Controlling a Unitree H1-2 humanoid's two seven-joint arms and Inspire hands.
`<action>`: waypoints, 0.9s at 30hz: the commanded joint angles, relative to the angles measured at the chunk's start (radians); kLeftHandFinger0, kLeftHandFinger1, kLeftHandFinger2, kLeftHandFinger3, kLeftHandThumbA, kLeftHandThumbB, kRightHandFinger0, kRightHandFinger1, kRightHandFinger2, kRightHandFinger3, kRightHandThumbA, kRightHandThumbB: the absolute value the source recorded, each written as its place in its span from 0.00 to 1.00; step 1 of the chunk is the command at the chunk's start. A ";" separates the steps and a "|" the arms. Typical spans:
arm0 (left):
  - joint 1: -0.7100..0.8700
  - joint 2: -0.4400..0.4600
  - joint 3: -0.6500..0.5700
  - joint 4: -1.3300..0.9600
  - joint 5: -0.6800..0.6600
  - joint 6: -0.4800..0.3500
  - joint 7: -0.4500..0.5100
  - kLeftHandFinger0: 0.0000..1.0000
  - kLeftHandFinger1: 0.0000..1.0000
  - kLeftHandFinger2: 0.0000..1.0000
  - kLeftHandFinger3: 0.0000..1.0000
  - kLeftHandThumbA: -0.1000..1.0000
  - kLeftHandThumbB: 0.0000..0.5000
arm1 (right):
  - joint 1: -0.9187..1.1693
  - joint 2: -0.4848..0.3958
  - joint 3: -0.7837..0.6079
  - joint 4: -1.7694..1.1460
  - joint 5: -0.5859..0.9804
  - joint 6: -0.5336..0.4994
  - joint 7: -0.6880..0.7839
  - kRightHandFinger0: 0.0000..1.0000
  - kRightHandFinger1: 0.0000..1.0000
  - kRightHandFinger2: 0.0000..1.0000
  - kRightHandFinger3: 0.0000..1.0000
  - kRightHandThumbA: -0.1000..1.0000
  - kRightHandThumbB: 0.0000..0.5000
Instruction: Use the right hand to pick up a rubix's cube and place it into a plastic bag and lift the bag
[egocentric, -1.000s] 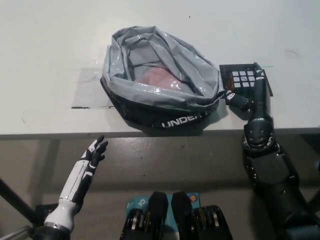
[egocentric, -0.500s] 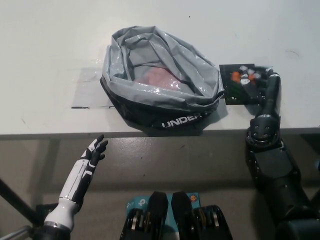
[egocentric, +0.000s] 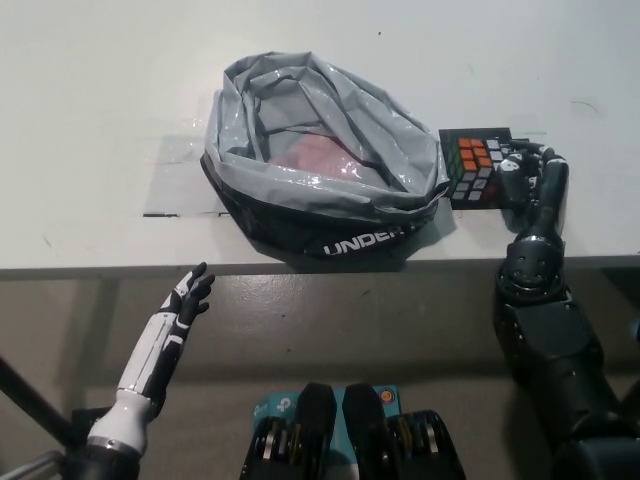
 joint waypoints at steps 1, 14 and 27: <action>-0.019 0.017 0.012 -0.006 -0.029 -0.018 -0.021 1.00 1.00 1.00 1.00 1.00 0.42 | -0.067 0.005 -0.045 -0.011 0.102 -0.075 0.027 0.00 0.21 0.59 0.61 0.00 0.45; -0.018 0.018 0.011 -0.005 -0.031 -0.025 -0.018 1.00 1.00 1.00 1.00 1.00 0.39 | 0.011 -0.018 0.138 -0.278 -0.063 -0.153 0.079 1.00 1.00 1.00 1.00 0.73 0.80; -0.007 0.020 0.011 -0.016 -0.029 -0.018 -0.016 1.00 1.00 1.00 1.00 1.00 0.38 | 0.060 -0.031 0.381 -0.533 -0.263 0.097 0.131 1.00 1.00 1.00 1.00 0.98 1.00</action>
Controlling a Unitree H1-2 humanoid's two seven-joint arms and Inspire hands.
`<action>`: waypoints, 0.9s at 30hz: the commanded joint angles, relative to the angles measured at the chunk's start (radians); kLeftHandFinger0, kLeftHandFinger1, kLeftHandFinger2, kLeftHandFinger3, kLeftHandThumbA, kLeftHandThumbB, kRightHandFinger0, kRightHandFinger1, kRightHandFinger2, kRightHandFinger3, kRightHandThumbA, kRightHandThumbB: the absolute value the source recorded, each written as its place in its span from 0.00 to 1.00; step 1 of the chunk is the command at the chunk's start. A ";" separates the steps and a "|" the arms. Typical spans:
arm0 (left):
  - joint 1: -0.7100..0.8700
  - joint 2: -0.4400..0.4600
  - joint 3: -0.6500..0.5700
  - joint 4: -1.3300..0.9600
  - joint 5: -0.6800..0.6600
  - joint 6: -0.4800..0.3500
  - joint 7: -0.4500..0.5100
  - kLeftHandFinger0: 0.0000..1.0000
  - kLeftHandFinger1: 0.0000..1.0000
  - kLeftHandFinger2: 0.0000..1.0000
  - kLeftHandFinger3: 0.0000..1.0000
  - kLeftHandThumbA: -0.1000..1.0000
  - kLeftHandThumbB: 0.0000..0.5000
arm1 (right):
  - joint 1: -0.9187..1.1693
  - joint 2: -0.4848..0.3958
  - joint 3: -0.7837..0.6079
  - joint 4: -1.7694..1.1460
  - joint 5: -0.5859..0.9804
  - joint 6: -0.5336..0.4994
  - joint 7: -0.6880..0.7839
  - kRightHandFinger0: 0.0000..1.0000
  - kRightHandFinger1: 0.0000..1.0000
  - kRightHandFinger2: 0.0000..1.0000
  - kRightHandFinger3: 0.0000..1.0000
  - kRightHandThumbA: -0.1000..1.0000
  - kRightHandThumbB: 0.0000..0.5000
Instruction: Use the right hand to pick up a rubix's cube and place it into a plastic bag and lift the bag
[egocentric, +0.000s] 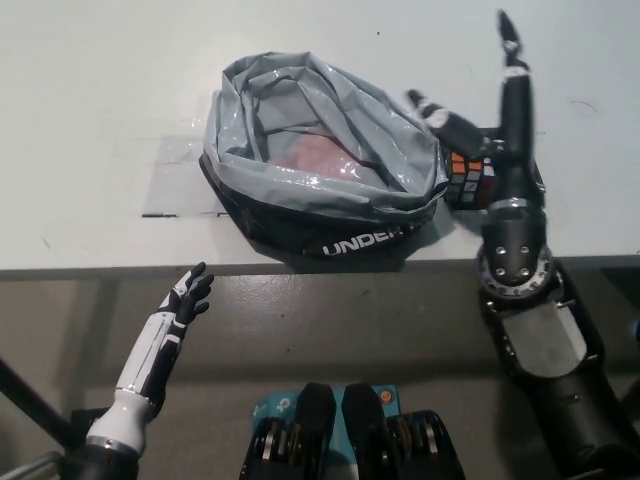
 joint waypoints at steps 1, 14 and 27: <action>-0.007 0.018 0.010 -0.018 -0.009 -0.019 -0.013 1.00 1.00 1.00 1.00 1.00 0.38 | -0.025 -0.010 0.055 -0.006 -0.119 0.092 0.034 1.00 1.00 1.00 1.00 0.99 1.00; 0.030 0.022 0.012 -0.024 -0.013 -0.039 -0.012 1.00 1.00 1.00 1.00 1.00 0.38 | -0.035 -0.025 0.072 0.181 -0.174 0.153 -0.038 1.00 1.00 1.00 1.00 0.91 1.00; 0.073 0.009 0.013 -0.018 -0.004 -0.053 0.007 1.00 1.00 1.00 1.00 1.00 0.37 | -0.013 -0.007 0.005 -0.350 -0.133 0.242 0.072 1.00 1.00 1.00 1.00 1.00 0.98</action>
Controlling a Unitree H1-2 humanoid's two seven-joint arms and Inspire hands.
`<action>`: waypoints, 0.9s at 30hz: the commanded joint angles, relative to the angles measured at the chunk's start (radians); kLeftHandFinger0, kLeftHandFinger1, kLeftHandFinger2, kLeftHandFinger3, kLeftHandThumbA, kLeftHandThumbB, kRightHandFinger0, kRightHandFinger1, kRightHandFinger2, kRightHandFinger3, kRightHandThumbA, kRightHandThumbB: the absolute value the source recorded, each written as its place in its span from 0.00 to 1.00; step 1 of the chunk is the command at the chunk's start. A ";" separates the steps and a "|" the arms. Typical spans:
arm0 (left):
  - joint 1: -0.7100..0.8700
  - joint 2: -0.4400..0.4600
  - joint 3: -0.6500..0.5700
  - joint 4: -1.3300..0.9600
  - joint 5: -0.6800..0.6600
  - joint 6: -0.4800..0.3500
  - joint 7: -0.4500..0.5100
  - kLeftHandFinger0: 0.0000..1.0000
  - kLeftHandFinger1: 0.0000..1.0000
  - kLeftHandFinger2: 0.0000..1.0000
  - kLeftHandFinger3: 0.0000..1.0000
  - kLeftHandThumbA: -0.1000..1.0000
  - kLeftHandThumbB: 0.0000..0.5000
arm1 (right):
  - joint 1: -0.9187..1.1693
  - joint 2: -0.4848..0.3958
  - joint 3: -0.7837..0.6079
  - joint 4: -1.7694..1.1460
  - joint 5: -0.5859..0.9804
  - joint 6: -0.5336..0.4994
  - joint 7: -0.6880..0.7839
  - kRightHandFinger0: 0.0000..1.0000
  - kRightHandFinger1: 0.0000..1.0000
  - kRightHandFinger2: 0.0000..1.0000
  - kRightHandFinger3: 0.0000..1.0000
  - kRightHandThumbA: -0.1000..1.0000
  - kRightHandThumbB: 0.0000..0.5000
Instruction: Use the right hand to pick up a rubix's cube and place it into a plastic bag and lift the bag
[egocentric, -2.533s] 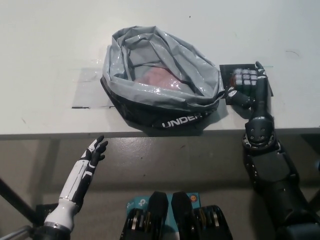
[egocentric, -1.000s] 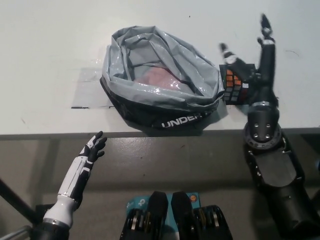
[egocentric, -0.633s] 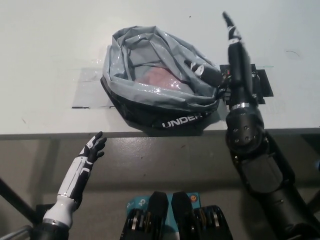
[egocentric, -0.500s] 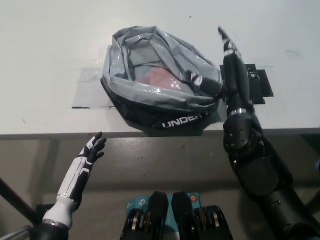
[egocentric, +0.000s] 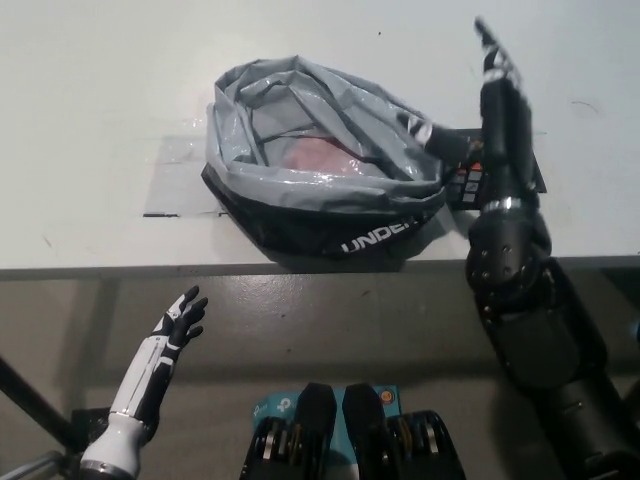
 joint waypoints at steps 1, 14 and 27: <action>0.018 0.005 0.009 -0.020 0.002 -0.049 0.002 1.00 1.00 1.00 1.00 1.00 0.36 | -0.020 0.013 -0.036 -0.239 0.030 0.056 0.075 1.00 1.00 1.00 1.00 1.00 0.96; 0.005 0.005 0.002 -0.022 0.014 -0.050 0.002 1.00 1.00 1.00 1.00 1.00 0.34 | -0.040 0.004 -0.093 -0.330 0.075 0.094 0.138 1.00 1.00 1.00 1.00 1.00 0.91; 0.023 -0.002 0.013 -0.038 0.012 -0.034 0.013 1.00 1.00 1.00 1.00 1.00 0.39 | -0.096 -0.042 -0.180 0.088 0.064 -0.042 0.003 1.00 1.00 1.00 1.00 1.00 1.00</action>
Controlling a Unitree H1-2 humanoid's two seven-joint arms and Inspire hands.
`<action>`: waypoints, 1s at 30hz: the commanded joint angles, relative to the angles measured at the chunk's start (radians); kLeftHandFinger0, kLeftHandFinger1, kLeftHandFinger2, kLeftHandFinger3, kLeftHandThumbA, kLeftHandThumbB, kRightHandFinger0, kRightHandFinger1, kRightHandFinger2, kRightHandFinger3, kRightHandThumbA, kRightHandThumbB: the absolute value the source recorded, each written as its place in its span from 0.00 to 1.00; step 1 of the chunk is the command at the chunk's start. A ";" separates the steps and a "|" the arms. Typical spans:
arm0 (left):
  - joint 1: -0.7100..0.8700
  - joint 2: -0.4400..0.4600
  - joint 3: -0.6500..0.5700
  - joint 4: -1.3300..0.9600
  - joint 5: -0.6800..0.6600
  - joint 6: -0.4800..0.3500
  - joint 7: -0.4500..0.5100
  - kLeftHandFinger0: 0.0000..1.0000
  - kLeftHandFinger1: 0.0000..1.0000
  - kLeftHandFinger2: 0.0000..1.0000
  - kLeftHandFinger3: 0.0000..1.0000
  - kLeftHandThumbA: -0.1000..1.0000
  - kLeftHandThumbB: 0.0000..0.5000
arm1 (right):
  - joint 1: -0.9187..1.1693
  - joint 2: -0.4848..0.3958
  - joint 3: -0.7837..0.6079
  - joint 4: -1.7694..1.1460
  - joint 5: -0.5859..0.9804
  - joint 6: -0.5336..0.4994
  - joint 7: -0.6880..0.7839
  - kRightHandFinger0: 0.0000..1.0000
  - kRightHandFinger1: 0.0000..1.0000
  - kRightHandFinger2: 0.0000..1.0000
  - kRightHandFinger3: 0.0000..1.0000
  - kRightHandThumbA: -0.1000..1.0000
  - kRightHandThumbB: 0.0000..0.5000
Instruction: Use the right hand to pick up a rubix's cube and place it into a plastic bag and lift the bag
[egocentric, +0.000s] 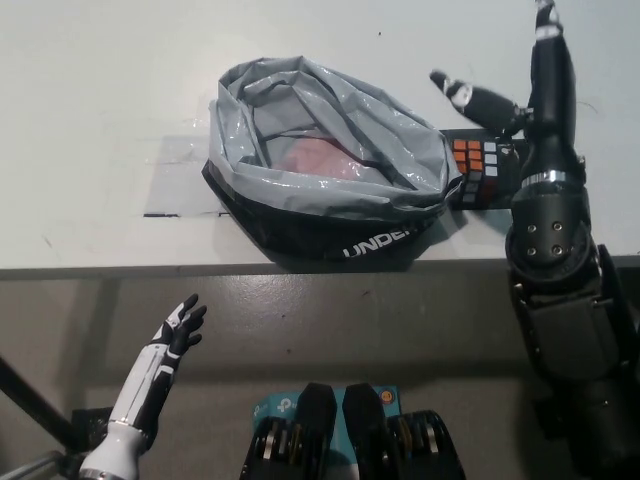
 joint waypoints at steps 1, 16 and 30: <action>0.003 -0.002 0.013 -0.036 0.003 -0.027 0.011 1.00 1.00 1.00 1.00 1.00 0.39 | -0.095 -0.035 -0.049 0.116 0.018 -0.094 -0.085 1.00 1.00 1.00 1.00 1.00 1.00; 0.005 -0.003 0.015 -0.034 0.012 -0.026 0.014 1.00 1.00 1.00 1.00 1.00 0.41 | -0.153 -0.039 -0.072 0.344 0.033 -0.198 -0.151 1.00 1.00 1.00 1.00 1.00 0.99; 0.001 -0.002 0.013 -0.033 0.014 -0.034 0.010 1.00 1.00 1.00 1.00 1.00 0.43 | -0.145 -0.001 -0.053 0.343 0.047 -0.197 -0.136 1.00 1.00 1.00 1.00 0.99 0.89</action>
